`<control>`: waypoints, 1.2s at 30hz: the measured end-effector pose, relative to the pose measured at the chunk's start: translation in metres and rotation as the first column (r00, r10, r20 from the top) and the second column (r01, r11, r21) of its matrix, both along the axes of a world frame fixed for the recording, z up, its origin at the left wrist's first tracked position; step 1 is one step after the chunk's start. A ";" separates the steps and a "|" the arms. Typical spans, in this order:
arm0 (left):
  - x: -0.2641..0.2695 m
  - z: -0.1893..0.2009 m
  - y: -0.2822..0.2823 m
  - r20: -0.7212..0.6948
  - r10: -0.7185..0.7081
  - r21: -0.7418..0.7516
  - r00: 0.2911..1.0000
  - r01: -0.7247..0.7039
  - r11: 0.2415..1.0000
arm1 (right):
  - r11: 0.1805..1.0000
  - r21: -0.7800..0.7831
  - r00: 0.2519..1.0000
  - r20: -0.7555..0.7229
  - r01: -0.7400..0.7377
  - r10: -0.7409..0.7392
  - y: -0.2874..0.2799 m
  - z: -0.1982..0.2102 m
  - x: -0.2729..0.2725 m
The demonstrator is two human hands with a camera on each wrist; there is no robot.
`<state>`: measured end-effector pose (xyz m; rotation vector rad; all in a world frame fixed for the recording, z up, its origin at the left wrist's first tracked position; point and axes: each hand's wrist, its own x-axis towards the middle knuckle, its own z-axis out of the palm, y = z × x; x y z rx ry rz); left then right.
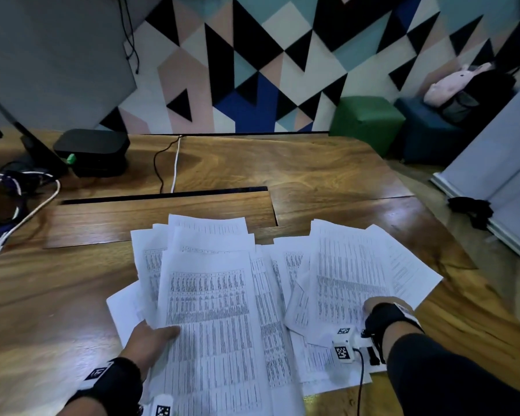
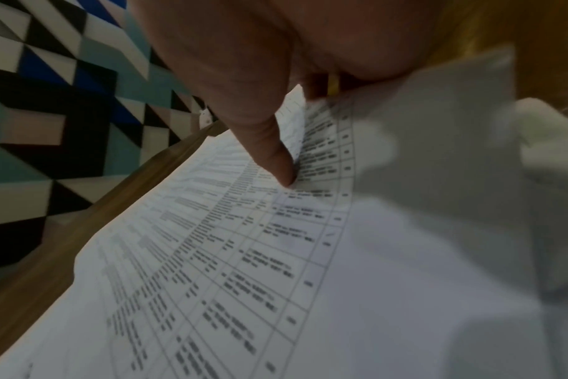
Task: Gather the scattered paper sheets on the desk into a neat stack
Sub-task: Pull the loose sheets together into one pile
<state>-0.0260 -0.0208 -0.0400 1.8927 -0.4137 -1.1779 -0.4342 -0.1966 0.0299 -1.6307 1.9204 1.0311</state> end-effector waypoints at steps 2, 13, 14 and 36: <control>0.000 -0.001 -0.001 0.004 0.008 0.011 1.000 -0.008 1.000 | 0.998 -0.013 0.994 0.087 0.064 -0.063 -0.002 -0.011 -0.003; -0.002 -0.003 0.000 0.009 0.021 0.031 1.000 -0.021 0.999 | 0.995 -0.041 0.979 0.185 0.088 -0.079 -0.014 -0.012 -0.007; -0.002 -0.002 0.000 0.008 0.020 0.034 1.000 -0.020 0.999 | 0.997 -0.025 0.983 0.168 0.077 -0.072 -0.014 -0.011 -0.004; -0.007 0.009 -0.003 0.049 -0.006 0.055 0.999 0.003 0.998 | 0.494 -0.049 0.412 0.626 0.868 -0.662 0.000 -0.031 -0.005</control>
